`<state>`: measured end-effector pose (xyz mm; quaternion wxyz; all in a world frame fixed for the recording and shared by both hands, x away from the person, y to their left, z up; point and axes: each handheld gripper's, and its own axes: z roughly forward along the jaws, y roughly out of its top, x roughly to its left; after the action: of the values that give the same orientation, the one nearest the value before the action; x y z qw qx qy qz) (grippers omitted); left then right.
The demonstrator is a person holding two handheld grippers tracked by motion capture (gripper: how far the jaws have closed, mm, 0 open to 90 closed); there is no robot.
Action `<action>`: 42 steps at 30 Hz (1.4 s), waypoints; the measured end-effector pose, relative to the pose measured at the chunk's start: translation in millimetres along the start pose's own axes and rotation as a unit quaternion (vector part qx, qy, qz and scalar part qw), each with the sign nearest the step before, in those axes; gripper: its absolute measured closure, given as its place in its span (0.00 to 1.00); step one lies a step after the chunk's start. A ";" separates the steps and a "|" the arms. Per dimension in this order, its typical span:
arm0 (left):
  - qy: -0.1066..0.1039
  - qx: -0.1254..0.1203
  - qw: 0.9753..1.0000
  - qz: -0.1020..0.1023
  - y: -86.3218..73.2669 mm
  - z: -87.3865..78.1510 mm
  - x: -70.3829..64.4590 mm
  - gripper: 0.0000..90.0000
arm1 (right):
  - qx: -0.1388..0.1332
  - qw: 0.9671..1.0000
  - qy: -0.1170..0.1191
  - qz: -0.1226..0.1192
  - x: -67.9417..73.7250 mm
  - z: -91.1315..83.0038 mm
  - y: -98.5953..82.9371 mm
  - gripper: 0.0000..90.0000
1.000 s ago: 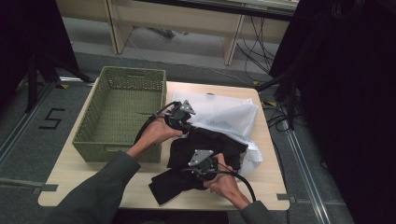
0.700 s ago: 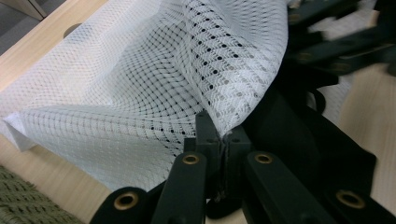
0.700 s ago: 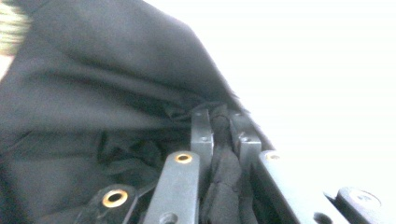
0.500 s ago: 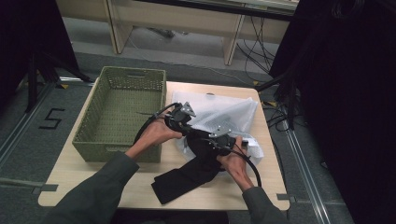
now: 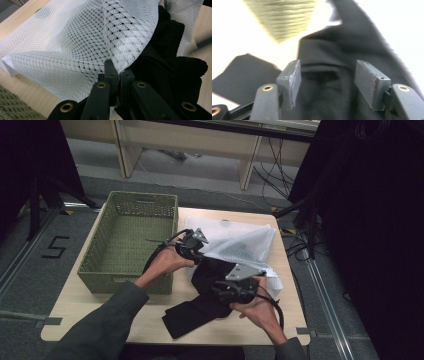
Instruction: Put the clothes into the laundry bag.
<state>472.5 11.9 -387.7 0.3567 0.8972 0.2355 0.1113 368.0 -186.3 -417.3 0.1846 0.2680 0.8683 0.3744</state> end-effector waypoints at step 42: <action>-0.003 0.005 1.000 0.010 1.7 0.5 1.1 0.97 | 0.085 0.988 -0.132 0.004 -62.4 45.7 -25.2 0.75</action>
<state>474.3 11.1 -386.8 0.3522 0.9014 0.2260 0.1112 432.8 -213.3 -458.5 0.2730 0.3332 0.8639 0.2609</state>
